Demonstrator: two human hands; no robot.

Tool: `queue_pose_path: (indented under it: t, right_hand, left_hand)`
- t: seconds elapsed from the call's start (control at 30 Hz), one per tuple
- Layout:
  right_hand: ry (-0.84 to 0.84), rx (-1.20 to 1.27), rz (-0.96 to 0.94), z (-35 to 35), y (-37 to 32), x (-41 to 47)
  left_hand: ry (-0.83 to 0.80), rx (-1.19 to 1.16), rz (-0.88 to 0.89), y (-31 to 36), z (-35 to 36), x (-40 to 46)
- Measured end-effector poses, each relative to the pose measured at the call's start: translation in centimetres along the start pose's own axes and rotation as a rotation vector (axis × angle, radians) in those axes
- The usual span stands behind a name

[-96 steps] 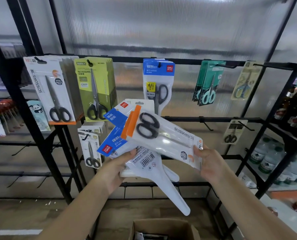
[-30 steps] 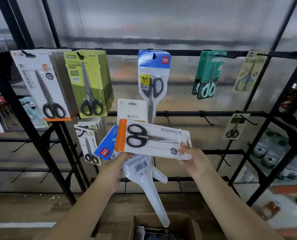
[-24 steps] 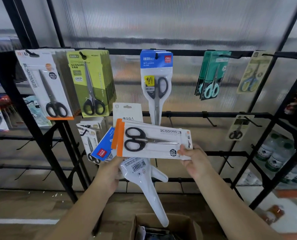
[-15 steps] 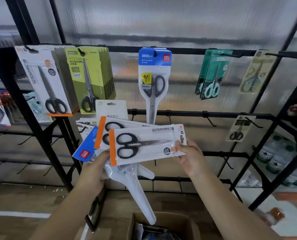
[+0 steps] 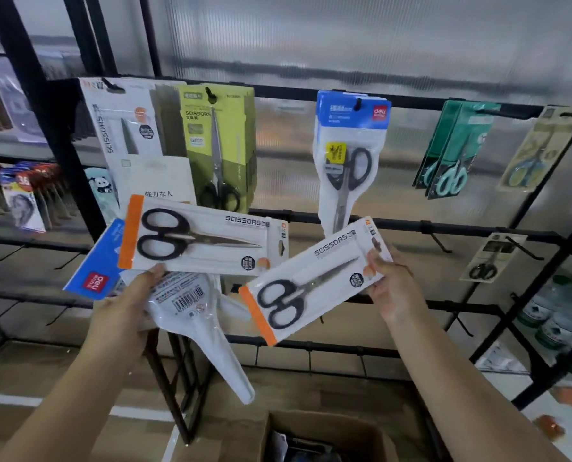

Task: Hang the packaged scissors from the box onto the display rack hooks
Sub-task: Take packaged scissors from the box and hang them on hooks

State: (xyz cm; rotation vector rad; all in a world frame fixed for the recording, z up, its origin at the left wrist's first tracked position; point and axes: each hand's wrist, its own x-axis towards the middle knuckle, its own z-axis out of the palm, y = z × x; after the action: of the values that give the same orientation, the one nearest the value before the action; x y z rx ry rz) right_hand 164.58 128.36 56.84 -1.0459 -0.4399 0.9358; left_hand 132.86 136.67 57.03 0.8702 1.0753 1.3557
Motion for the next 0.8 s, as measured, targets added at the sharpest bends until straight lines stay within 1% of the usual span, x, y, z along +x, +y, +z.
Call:
queue_pose_path:
  t: [0.17,0.27,0.37,0.47,0.63,0.73,0.8]
  right_hand:
    - [0.046,0.074,-0.067,7.5,1.5,0.2]
    - [0.014,0.088,-0.136,13.0,2.2,-0.3]
    - [-0.019,0.011,-0.224,18.1,2.6,-1.4]
    - [-0.059,0.026,-0.256,22.5,3.0,-2.3]
    - [-0.066,-0.179,-0.389,28.4,3.4,-2.3]
    - [-0.084,-0.241,-0.401,31.7,2.9,-2.3]
    - [-0.060,-0.263,-0.410,33.7,2.3,-2.0]
  left_hand:
    - [-0.066,0.091,0.058,2.8,-4.0,2.7]
    - [-0.100,0.122,0.153,4.2,-6.1,4.4]
    - [-0.136,0.149,0.196,5.3,-8.0,6.1]
    - [-0.187,0.137,0.225,6.0,-9.9,8.2]
    - [-0.265,0.083,0.198,6.7,-12.0,10.7]
    - [-0.295,0.067,0.210,7.2,-12.8,11.4]
    - [-0.310,0.078,0.229,7.6,-13.5,11.9]
